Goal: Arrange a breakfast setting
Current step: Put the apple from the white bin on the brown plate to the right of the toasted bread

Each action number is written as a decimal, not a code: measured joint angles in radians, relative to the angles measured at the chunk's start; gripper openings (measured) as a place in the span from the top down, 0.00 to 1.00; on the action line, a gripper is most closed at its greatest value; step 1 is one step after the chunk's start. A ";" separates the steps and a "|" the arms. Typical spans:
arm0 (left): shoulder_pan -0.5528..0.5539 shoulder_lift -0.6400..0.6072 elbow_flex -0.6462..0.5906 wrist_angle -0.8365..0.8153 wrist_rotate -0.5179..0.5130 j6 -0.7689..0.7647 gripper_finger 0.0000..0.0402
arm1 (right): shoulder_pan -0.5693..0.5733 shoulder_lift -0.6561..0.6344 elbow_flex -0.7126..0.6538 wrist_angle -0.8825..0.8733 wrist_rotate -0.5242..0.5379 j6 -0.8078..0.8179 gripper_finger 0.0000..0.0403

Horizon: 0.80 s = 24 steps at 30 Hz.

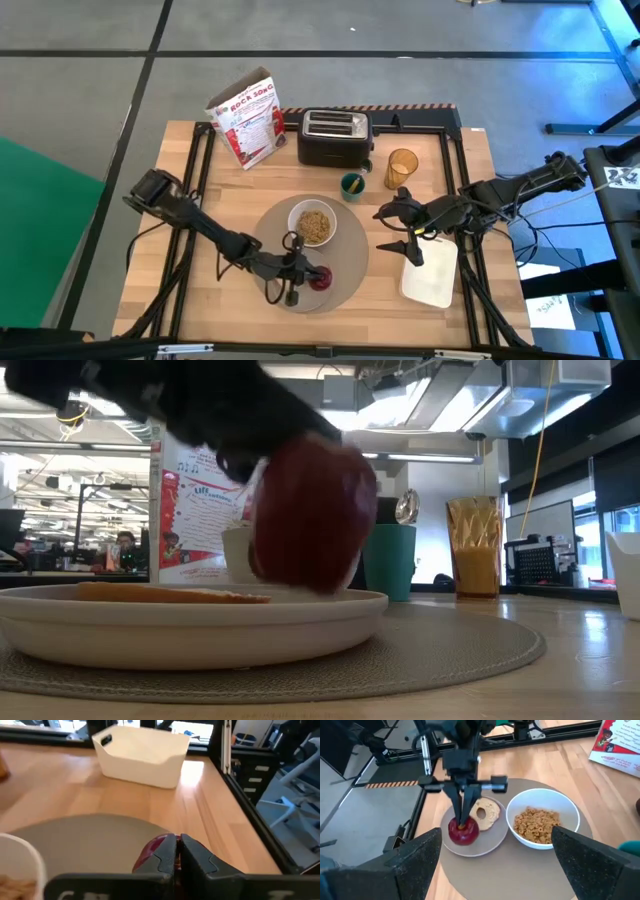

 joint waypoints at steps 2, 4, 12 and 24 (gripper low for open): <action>-0.006 0.033 0.000 0.029 -0.001 0.000 0.99 | 0.000 0.000 0.000 -0.002 0.000 0.001 0.10; -0.010 0.048 0.000 0.042 -0.011 -0.001 0.99 | 0.000 0.000 0.000 -0.002 0.000 0.001 0.10; 0.005 0.050 0.000 0.028 -0.025 0.001 0.86 | 0.000 0.000 0.000 -0.030 -0.003 -0.021 0.10; 0.029 -0.132 0.001 -0.061 -0.051 -0.081 0.59 | -0.005 -0.005 0.042 -0.096 0.236 0.004 0.09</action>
